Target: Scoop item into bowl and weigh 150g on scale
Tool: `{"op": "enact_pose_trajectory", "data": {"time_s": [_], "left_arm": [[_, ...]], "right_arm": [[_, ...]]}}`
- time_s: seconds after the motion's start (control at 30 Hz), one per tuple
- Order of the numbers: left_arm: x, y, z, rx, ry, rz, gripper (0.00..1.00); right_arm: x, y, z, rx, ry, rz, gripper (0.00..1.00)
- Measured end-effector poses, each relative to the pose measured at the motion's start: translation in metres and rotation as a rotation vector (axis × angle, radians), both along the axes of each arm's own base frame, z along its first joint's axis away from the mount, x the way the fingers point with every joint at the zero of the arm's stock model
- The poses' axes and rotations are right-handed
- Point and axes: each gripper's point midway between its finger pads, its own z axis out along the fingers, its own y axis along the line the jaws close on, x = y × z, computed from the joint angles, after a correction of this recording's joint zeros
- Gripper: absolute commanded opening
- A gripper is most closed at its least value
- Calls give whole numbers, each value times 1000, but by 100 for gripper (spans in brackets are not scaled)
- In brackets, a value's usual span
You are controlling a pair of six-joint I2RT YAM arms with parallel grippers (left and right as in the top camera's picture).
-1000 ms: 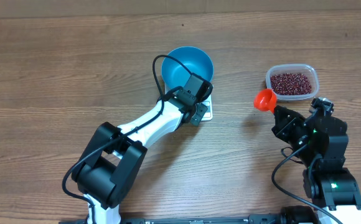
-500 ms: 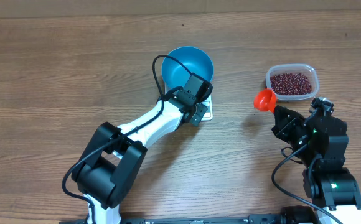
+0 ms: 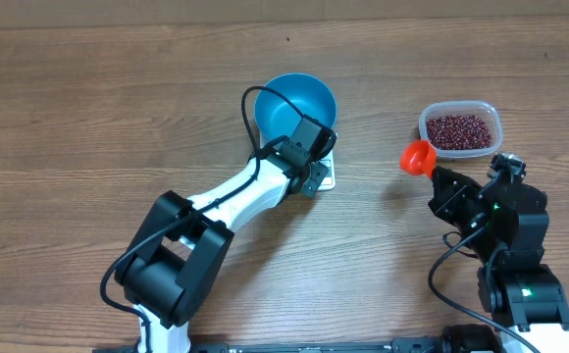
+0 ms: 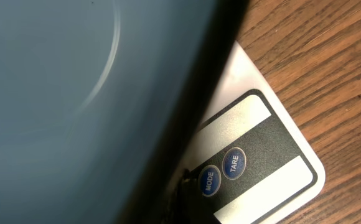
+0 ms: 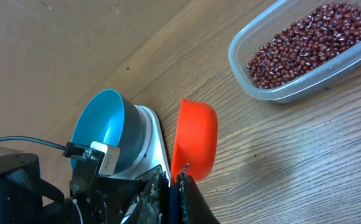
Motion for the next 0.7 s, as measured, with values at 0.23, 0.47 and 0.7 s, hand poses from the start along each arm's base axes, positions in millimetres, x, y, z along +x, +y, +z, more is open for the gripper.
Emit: {"op": "enact_pose_trajectory", "data": {"time_s": [0.23, 0.47, 0.7], "left_arm": [[-3, 2, -1, 13, 18, 0, 4], [-7, 4, -2, 23, 36, -2, 4], [-6, 3, -1, 20, 32, -1, 4]], "right_arm": [[0, 0, 0, 0, 0, 0, 4], [0, 0, 0, 0, 0, -1, 4], [0, 0, 0, 0, 0, -1, 4]]}}
